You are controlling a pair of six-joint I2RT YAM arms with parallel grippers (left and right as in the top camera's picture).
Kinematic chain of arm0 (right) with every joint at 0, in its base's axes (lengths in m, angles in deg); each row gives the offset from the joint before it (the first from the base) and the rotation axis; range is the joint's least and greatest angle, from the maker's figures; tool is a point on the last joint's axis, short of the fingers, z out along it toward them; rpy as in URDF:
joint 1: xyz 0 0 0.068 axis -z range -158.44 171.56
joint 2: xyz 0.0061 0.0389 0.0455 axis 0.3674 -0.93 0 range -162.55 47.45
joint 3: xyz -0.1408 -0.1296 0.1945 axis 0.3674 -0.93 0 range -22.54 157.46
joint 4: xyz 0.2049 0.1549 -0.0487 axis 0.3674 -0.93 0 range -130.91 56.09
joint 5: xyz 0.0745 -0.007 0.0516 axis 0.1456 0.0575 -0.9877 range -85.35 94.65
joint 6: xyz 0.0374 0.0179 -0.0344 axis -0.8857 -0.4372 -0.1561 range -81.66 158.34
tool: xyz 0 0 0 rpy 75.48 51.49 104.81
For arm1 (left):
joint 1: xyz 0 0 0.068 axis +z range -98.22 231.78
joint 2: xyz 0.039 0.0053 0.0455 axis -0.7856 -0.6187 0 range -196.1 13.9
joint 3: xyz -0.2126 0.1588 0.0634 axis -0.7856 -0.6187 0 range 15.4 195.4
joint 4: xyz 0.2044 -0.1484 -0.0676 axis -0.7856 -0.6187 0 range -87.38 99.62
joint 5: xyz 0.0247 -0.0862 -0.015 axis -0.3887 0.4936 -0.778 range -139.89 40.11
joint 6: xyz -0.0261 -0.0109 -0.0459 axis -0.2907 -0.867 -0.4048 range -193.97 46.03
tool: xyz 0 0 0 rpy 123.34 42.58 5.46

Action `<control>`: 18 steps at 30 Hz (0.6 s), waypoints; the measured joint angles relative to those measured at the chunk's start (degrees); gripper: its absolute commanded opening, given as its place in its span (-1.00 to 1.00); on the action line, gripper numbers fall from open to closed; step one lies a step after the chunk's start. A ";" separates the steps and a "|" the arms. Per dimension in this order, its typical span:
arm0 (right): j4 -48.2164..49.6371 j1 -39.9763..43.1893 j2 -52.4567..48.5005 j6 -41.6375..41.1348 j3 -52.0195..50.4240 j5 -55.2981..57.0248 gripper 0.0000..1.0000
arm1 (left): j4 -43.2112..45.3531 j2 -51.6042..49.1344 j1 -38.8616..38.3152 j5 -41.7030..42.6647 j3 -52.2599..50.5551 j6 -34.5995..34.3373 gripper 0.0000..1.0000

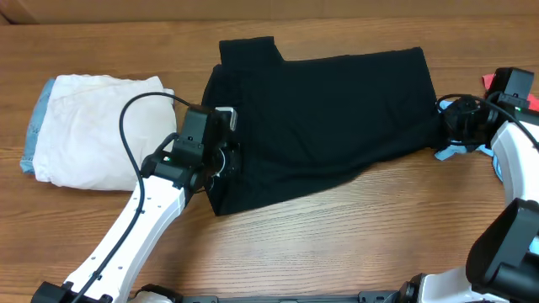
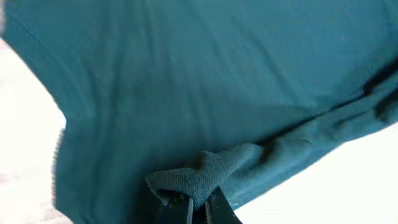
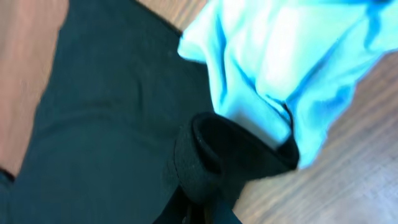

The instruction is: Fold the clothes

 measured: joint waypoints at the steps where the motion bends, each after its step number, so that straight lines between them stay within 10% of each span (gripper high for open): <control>1: 1.38 0.00 -0.35 -0.20 0.00 0.13 -0.92 | 0.66 0.00 0.33 -0.61 0.00 0.11 -0.92; 11: 8.83 0.00 -1.05 -2.75 -0.02 1.29 -0.86 | 8.63 -3.85 1.44 -5.68 0.00 2.01 -0.92; 14: 9.42 0.00 -1.18 -3.06 -0.02 1.53 -0.05 | 9.22 -6.95 1.44 -5.95 0.00 2.03 -0.86; 15: 9.79 0.00 -1.38 -3.26 0.00 1.66 0.29 | 9.60 -7.65 1.44 -6.08 0.00 2.03 -0.61; 17: 10.82 0.00 -2.05 -2.97 0.00 1.81 0.64 | 10.29 -8.59 1.44 -6.58 0.00 2.43 0.99; 18: 10.97 0.00 -2.34 -2.16 0.00 1.86 0.66 | 10.80 -8.85 1.44 -7.43 0.00 2.43 1.00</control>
